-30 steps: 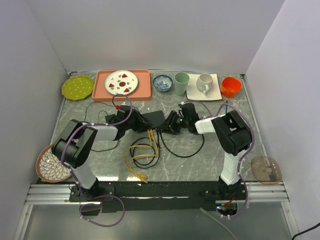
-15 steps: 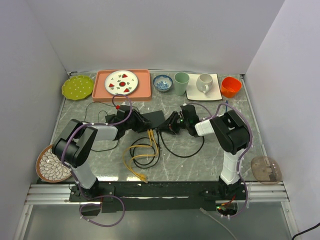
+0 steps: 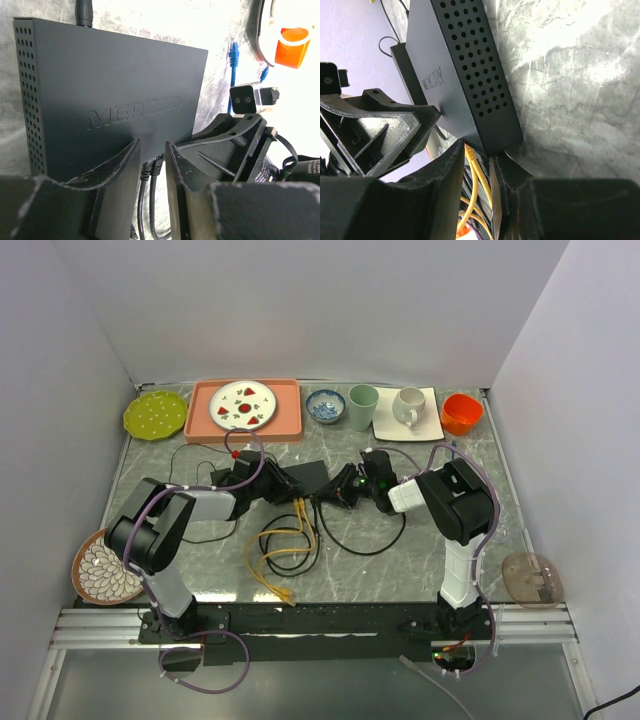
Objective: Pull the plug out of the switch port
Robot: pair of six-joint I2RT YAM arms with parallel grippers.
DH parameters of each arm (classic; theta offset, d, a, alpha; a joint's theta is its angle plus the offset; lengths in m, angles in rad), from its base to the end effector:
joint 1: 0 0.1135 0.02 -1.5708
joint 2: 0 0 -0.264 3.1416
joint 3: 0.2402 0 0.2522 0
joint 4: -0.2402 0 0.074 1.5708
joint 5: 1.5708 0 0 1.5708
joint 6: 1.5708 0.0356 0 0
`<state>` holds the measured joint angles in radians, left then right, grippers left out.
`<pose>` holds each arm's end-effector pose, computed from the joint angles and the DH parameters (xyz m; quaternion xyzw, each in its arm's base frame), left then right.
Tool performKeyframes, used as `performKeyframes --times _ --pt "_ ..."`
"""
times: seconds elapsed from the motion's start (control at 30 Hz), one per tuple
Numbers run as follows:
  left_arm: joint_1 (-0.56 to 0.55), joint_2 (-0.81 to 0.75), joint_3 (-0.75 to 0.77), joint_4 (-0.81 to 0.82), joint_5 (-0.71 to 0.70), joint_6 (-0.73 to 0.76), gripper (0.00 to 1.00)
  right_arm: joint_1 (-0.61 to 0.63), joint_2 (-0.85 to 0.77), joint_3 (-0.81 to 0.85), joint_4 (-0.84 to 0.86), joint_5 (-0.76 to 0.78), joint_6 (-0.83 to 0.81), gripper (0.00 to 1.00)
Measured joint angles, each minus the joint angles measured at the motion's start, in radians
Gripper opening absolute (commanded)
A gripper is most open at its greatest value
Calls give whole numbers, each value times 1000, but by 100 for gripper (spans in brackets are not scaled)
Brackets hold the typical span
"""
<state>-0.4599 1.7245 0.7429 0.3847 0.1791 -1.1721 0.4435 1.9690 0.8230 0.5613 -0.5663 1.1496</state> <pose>0.2988 -0.1551 0.1428 -0.2676 0.8396 -0.3936 0.2617 0.3213 0.1738 0.1010 0.1684 0.8394 0.4970 0.1418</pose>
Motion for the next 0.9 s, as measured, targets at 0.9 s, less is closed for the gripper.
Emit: performKeyframes --times 0.9 --pt "0 7 -2 18 8 -2 33 8 17 -6 53 -3 -29 22"
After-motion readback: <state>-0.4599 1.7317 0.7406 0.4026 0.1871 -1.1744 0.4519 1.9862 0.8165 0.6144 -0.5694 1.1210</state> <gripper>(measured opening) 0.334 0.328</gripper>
